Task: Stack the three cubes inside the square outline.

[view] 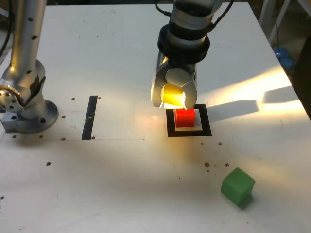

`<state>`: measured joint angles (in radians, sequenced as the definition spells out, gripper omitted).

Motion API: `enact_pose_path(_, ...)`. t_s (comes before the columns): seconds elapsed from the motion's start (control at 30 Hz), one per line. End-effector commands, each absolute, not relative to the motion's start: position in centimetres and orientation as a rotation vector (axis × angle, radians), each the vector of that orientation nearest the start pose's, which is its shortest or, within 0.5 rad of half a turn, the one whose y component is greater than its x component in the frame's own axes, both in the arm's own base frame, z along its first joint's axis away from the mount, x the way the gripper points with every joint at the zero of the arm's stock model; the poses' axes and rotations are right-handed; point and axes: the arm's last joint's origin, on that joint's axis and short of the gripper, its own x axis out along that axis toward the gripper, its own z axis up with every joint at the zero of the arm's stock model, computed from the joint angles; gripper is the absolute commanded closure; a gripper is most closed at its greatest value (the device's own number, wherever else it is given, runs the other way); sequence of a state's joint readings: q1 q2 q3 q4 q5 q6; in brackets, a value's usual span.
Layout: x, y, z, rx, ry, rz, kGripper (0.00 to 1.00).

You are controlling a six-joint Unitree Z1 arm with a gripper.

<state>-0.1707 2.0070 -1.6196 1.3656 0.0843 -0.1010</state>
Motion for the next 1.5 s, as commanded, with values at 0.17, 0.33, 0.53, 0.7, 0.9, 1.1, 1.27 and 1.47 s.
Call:
enact_pose_path(0.17,35.7,-5.3,27.4,0.153,1.728,0.022,0.72)
enact_pose_path(0.33,36.0,-5.3,27.1,0.154,1.731,0.021,0.72)
enact_pose_path(0.53,36.3,-5.3,27.0,0.154,1.731,0.021,0.72)
enact_pose_path(0.7,36.5,-5.4,26.8,0.153,1.733,0.021,0.72)
enact_pose_path(0.9,36.6,-5.4,26.5,0.155,1.735,0.019,0.69)
enact_pose_path(1.1,36.6,-5.2,26.2,0.165,1.735,0.008,0.08)
enact_pose_path(1.27,36.5,-5.1,26.1,0.166,1.742,0.008,0.00)
enact_pose_path(1.47,36.4,-5.1,26.2,0.167,1.739,0.008,0.00)
